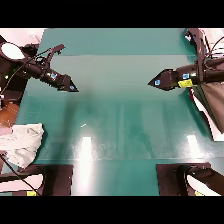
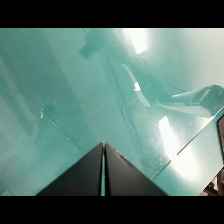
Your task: Fold the shirts.
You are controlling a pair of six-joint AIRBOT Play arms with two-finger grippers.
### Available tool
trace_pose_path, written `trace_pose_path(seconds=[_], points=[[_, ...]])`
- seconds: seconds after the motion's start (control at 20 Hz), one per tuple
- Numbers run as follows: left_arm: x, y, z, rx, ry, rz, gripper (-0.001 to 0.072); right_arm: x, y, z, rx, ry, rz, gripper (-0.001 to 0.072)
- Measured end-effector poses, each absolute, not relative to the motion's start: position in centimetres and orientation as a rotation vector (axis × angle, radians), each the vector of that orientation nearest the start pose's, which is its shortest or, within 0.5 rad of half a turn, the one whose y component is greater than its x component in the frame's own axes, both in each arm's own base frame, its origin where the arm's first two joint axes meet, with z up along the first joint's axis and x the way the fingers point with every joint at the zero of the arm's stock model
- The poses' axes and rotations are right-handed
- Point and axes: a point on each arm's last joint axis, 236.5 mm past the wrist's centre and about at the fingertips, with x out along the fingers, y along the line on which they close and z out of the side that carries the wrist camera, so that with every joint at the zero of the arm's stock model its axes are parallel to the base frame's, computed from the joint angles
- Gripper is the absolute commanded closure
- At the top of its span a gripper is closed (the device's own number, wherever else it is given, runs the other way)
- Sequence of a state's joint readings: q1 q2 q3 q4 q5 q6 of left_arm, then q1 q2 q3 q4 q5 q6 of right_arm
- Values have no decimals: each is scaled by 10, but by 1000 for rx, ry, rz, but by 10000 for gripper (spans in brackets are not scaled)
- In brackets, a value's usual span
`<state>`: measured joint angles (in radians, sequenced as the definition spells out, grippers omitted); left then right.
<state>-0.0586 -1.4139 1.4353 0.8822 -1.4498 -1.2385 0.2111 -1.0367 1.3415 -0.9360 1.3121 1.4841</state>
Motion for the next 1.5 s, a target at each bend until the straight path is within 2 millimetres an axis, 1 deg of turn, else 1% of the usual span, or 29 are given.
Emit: trace_pose_path(seconds=[0.55, 0.7, 0.75, 0.8, 0.9, 1.0, 1.1, 1.2, 1.3, 1.35, 1.4, 1.45, 1.5], points=[[375, -171, 89, -247, 1262, -762, 665, 313, 206, 197, 278, 996, 713, 691], [384, -172, 90, -255, 1228, -747, 665, 309, 206, 194, 272, 1015, 719, 691], [388, -172, 92, -262, 1210, -740, 684, 307, 206, 193, 270, 1023, 721, 691], [392, -173, 93, -270, 1196, -733, 685, 305, 206, 192, 268, 1030, 723, 691], [392, -172, 98, -293, 1200, -714, 686, 303, 206, 191, 264, 1041, 726, 691], [381, -165, 108, -270, 1214, -699, 685, 302, 206, 190, 262, 1047, 728, 691], [363, -152, 126, -209, 1203, -658, 684, 301, 206, 190, 261, 1051, 729, 691], [343, -132, 141, -139, 1184, -579, 684, 301, 205, 190, 260, 1051, 729, 691], [316, -109, 150, -66, 1192, -499, 681, 302, 205, 190, 252, 1043, 732, 691], [303, -98, 150, -32, 1209, -461, 556, 303, 206, 191, 247, 1037, 735, 691], [289, -85, 148, 1, 1232, -417, 204, 303, 205, 191, 243, 1035, 737, 691], [277, -73, 144, 28, 1261, -373, 78, 303, 206, 191, 239, 1032, 739, 691], [267, -59, 138, 49, 1293, -315, 87, 303, 206, 191, 236, 1031, 740, 691]])
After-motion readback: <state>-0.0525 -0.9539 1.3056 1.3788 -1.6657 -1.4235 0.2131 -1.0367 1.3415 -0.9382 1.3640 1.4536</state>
